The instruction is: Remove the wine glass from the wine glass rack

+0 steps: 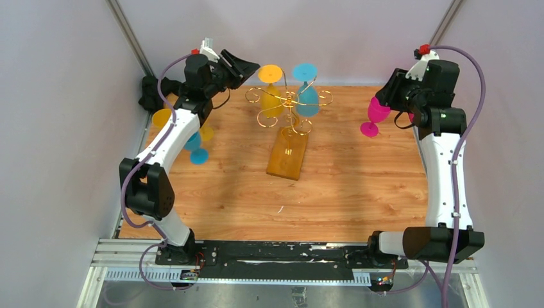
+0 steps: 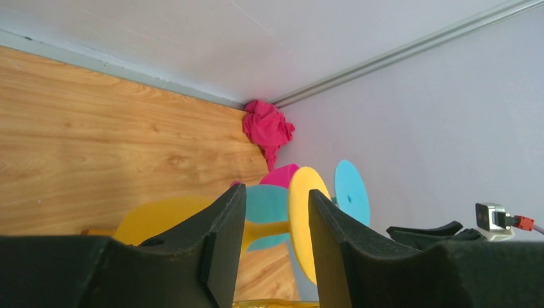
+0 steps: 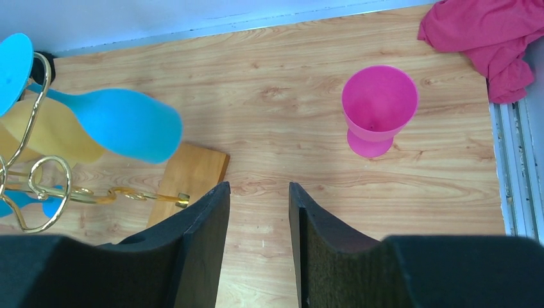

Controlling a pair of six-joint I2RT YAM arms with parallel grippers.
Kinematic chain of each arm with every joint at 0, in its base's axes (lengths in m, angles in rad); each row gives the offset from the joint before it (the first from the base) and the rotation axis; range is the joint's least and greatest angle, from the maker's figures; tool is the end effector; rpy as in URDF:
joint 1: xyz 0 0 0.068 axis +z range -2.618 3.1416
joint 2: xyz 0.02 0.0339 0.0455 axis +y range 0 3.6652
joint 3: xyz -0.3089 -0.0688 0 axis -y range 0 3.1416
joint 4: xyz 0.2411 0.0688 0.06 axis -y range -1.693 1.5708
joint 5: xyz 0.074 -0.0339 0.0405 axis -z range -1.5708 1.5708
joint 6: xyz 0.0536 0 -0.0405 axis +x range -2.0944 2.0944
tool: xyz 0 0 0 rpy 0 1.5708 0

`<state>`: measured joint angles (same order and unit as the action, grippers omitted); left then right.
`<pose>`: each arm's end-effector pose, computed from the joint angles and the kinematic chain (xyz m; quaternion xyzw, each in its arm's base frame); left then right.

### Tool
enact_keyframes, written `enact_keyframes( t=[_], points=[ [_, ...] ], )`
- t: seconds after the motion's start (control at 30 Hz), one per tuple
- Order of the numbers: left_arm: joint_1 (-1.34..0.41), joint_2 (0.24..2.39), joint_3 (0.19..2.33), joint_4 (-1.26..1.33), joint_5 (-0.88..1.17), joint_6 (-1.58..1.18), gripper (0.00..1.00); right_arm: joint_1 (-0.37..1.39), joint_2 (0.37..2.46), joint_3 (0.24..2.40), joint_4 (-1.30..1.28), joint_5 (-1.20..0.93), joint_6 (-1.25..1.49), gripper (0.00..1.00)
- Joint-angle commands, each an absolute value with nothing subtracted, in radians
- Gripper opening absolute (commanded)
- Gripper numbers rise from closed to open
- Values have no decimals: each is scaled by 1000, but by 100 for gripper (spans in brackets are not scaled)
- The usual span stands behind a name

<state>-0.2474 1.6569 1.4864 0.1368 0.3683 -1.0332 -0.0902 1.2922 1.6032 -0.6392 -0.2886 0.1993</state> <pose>0.4008 -0.1211 0.4353 -0.1530 0.7016 -0.5138 0.4693 0.2652 -0.0087 0.5010 0.0332 0.8083 0.1482 0.5688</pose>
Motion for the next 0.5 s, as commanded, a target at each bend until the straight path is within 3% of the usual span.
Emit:
enact_keyframes(
  t=[0.0, 0.47],
  points=[
    [-251, 1656, 1508, 169, 406, -1045, 45, -91, 1273, 1594, -613, -304, 213, 43],
    [-301, 1654, 1518, 175, 425, -1056, 41, -92, 1254, 1575, -589, -294, 223, 42]
  ],
)
